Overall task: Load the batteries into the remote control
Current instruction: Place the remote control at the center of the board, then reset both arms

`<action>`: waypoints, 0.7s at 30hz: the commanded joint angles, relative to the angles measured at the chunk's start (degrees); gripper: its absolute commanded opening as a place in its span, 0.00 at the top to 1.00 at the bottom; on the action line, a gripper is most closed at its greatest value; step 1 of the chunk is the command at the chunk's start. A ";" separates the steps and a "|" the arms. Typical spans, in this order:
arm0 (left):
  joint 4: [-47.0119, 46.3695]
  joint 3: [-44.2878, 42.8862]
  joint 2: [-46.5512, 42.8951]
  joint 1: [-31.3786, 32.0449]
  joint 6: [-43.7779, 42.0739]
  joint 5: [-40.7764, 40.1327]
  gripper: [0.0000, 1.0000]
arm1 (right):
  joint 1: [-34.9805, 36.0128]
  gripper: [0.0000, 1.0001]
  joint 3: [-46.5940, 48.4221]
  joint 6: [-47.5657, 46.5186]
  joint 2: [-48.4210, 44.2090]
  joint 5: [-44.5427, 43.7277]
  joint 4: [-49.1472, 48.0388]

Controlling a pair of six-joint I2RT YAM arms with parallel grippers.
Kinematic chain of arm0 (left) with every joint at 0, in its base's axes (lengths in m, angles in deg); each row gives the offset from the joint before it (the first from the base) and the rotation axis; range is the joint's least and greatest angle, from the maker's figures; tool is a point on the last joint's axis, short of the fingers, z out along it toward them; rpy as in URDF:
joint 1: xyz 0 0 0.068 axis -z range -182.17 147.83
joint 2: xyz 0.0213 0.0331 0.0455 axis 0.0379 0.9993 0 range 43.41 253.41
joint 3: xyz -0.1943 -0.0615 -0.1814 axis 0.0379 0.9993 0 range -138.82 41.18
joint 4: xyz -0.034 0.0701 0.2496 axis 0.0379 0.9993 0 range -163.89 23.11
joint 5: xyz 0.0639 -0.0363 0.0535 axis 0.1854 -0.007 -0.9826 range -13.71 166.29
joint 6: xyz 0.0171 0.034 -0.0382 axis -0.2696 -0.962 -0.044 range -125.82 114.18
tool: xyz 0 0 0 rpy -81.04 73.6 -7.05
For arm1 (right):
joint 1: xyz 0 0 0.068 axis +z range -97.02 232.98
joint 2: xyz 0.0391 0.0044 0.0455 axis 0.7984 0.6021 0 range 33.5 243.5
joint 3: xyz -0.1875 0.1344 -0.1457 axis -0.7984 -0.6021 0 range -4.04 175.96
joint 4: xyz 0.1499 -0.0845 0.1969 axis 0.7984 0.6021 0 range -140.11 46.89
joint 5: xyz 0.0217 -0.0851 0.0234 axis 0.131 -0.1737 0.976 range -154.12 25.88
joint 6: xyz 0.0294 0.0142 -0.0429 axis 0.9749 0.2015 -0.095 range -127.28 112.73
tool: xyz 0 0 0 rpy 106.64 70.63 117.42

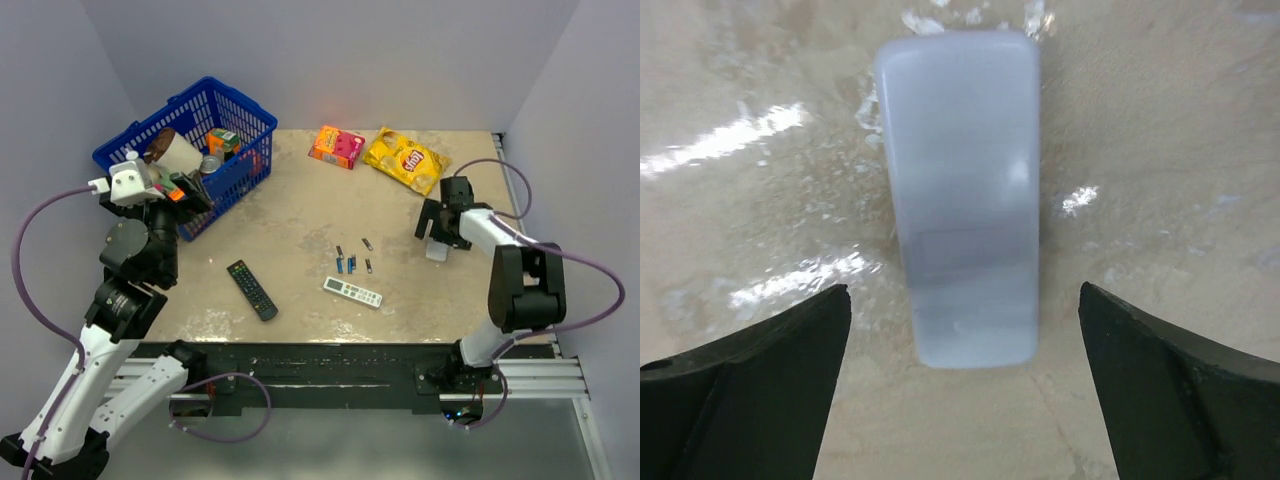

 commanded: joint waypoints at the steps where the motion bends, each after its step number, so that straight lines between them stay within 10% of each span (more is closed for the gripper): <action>1: -2.49 -1.90 -1.20 -0.33 -3.59 -4.61 0.00 | -0.28 0.02 2.55 0.47 -12.45 -3.27 0.29; 21: -19.20 -3.66 -1.83 -0.33 -17.49 -10.34 0.00 | -0.19 0.02 13.11 -13.16 -52.19 -14.62 -15.61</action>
